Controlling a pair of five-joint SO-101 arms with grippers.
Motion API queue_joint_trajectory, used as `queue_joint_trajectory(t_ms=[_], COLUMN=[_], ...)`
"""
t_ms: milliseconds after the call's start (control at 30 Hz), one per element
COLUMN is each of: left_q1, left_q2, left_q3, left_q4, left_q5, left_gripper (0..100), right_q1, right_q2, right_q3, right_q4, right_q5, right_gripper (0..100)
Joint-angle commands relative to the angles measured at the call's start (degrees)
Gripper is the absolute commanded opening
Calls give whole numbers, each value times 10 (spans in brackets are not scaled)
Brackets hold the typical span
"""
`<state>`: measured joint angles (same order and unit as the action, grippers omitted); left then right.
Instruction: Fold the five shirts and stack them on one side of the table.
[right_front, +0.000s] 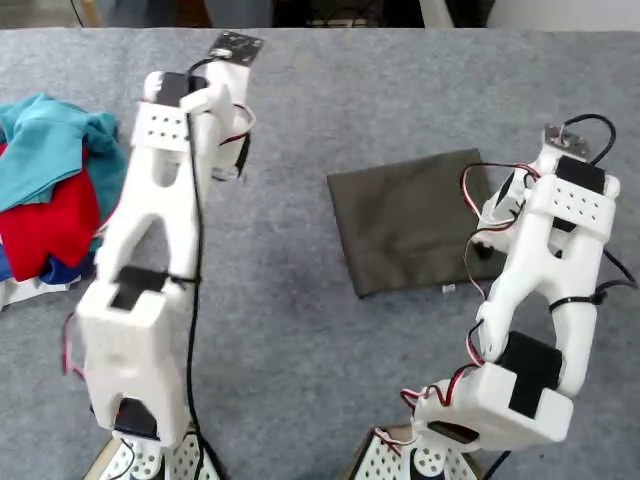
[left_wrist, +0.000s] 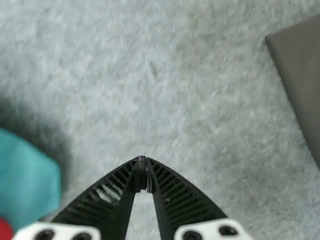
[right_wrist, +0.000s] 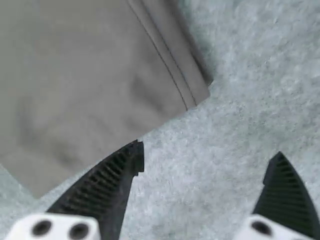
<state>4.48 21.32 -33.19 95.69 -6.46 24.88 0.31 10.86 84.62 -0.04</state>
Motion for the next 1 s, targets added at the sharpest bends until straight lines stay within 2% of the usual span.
queue_joint_trajectory(t_ms=[0, 133, 233, 367, 533, 733, 967], left_q1=[-40, -58, -56, -60, -57, -57, -55], left_q2=[-134, -248, -328, -403, -445, -455, -455], left_q3=[204, 457, 621, 781, 902, 967, 967], left_q4=[-80, -210, -316, -462, -600, -655, -653], left_q5=[18, 19, 19, 19, 19, 22, 19], left_gripper=[28, 28, 28, 29, 29, 29, 29], right_q1=[-8, -8, -8, -8, -9, -60, -94], right_q2=[-6, -2, -1, -1, -1, 0, 1], right_q3=[-28, -28, -24, -23, -23, 26, 140], right_q4=[-25, -50, -50, -49, -49, -91, -272], right_q5=[-5, -4, -5, -17, -99, -175, -247], right_gripper=[309, 167, 109, 149, 299, 444, 456])
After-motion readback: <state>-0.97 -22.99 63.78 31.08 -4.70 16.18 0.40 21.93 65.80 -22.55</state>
